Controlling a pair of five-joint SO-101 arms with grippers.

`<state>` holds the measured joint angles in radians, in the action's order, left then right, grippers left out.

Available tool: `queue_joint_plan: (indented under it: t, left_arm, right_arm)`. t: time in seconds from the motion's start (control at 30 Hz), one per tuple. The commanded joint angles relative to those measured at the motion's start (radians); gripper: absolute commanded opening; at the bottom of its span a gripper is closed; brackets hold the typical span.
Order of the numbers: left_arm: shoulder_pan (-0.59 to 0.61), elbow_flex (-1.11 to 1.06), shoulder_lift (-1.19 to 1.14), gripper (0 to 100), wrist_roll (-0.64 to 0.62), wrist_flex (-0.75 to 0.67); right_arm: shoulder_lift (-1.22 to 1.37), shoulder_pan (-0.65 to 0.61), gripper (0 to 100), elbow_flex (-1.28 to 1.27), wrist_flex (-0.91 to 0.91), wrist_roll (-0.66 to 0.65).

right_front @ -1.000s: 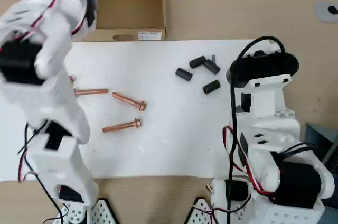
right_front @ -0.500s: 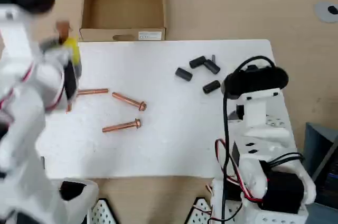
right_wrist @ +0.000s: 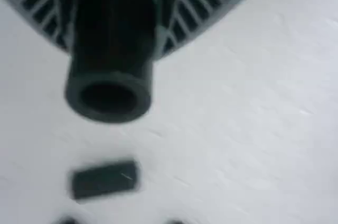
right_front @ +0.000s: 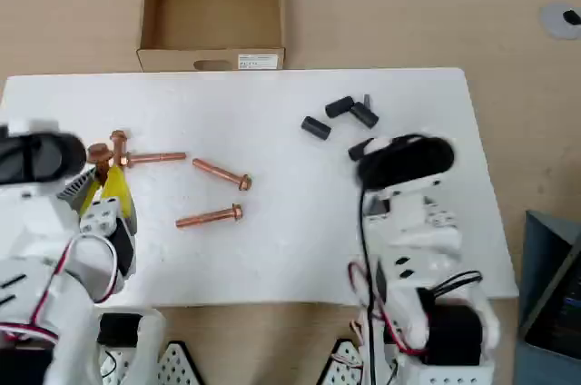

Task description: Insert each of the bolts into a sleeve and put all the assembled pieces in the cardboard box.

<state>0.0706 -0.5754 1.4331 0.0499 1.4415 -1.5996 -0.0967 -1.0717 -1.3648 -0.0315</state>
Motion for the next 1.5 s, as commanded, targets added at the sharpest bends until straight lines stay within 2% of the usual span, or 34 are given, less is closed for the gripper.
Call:
queue_joint_plan:
  t: [0.0, 0.13, 0.2, 0.4, 0.6, 0.87, 1.2, 1.47]
  left_arm:
    - [0.018, -0.227, 0.203, 0, -0.008, -0.118]
    - [0.018, -0.407, 0.398, 0, -0.008, -0.187]
    - [0.017, -0.437, 0.397, 0, -0.026, -0.195]
    - [0.003, -0.466, 0.384, 0, -0.313, -0.198]
    - [-0.18, -0.56, 0.386, 0, -0.488, -0.296]
    - [-0.353, -0.568, 0.384, 0, -0.506, -0.526]
    - [-0.489, -0.566, 0.384, 0, -0.532, -0.586]
    - [-0.497, -0.637, 0.384, 0, -0.559, -0.733]
  right_arm:
    - [-0.111, -0.09, 0.9, -0.085, 0.068, 0.074]
    - [-0.223, -0.194, 0.9, -0.171, 0.107, 0.1]
    - [-0.26, -0.237, 0.9, -0.203, 0.133, 0.097]
    - [-0.314, -0.363, 0.9, -0.285, 0.218, 0.094]
    - [-0.315, -0.49, 0.9, -0.326, 0.313, 0.094]
    - [-0.315, -0.645, 0.9, -0.323, 0.351, 0.094]
    - [-0.315, -0.704, 0.9, -0.314, 0.353, 0.092]
    - [-0.315, -0.704, 0.9, -0.269, 0.351, 0.092]
